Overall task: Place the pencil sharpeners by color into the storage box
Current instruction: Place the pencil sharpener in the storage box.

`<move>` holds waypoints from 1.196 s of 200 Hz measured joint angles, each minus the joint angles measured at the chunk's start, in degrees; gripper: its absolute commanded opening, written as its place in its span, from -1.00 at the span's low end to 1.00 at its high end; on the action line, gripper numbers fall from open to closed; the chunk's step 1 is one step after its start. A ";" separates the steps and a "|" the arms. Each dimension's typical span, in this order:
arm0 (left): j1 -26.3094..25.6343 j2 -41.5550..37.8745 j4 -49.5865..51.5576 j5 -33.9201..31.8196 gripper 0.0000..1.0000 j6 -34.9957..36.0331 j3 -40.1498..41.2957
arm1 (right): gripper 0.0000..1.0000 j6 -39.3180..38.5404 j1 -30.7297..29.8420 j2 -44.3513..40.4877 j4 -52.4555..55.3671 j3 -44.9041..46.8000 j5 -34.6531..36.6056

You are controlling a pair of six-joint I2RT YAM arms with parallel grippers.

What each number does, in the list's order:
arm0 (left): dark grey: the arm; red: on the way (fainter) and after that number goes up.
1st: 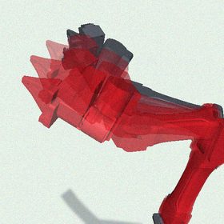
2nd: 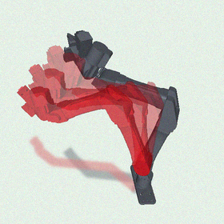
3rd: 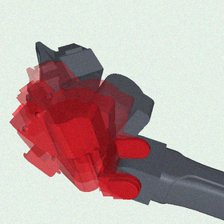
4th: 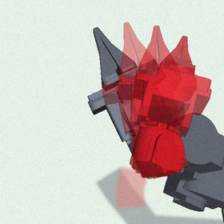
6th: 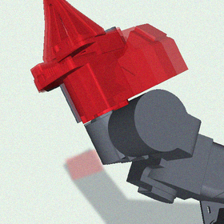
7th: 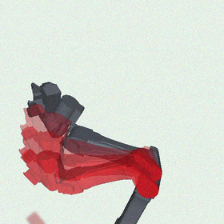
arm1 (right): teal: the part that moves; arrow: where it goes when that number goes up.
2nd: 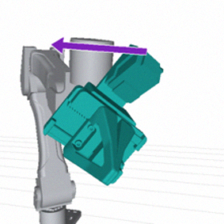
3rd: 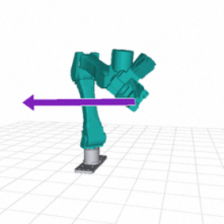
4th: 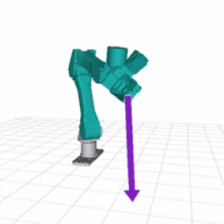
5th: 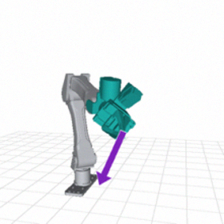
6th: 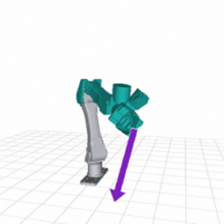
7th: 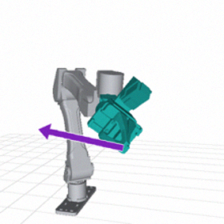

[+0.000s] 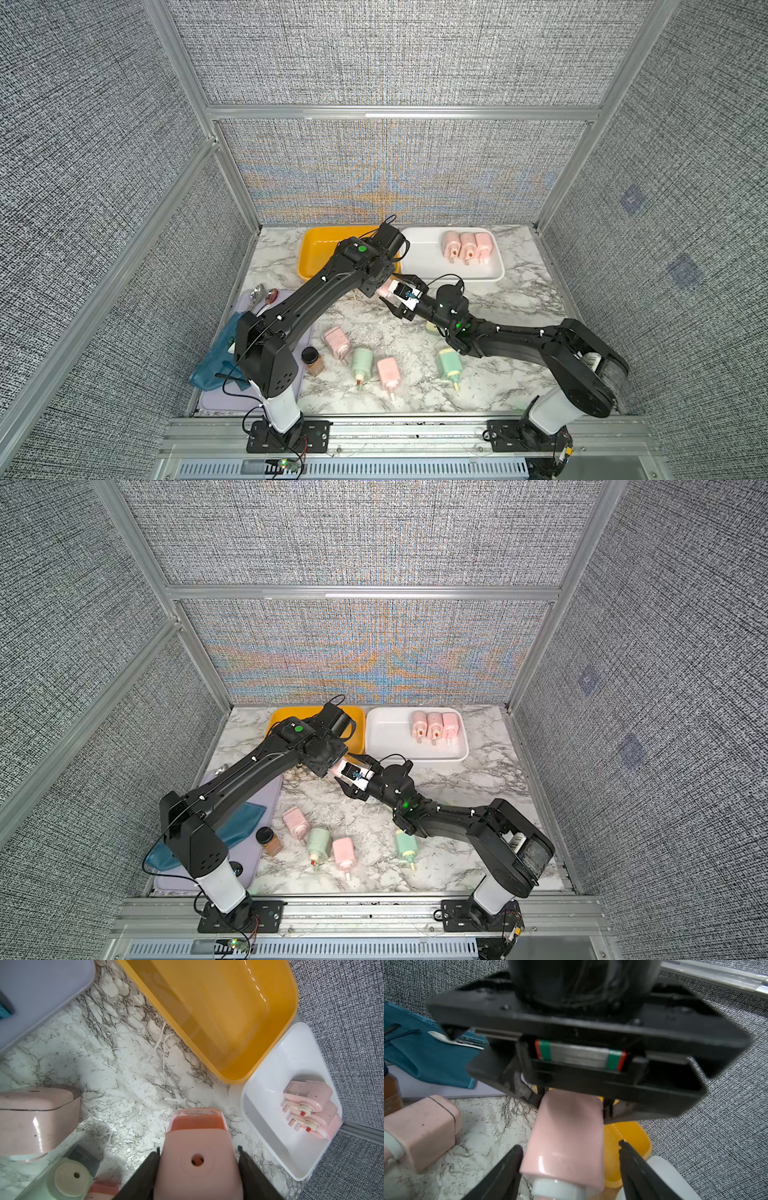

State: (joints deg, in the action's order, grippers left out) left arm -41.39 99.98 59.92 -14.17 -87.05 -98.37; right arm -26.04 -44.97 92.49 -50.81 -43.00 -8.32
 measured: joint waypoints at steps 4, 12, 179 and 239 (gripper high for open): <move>0.00 -0.04 -0.13 0.00 -1.00 -0.02 0.13 | 0.49 0.00 0.00 0.15 0.00 -0.07 -0.11; 0.00 -0.24 -0.28 0.00 -1.00 -0.17 0.42 | 0.48 -0.02 0.00 0.52 -0.13 -0.07 -0.22; 0.28 -1.09 -1.79 -1.92 -1.00 -4.50 2.23 | -1.00 -3.34 0.09 1.31 11.65 -6.95 -2.84; 0.26 -1.09 -2.21 -1.22 0.31 -4.72 2.45 | -1.00 -3.45 0.94 0.66 11.61 -6.12 -4.09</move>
State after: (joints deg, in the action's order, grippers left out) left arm -41.12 98.89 57.71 -15.40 -91.77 -95.92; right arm -29.50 -44.03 93.14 -39.20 -49.12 -12.40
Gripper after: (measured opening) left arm 0.604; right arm 0.556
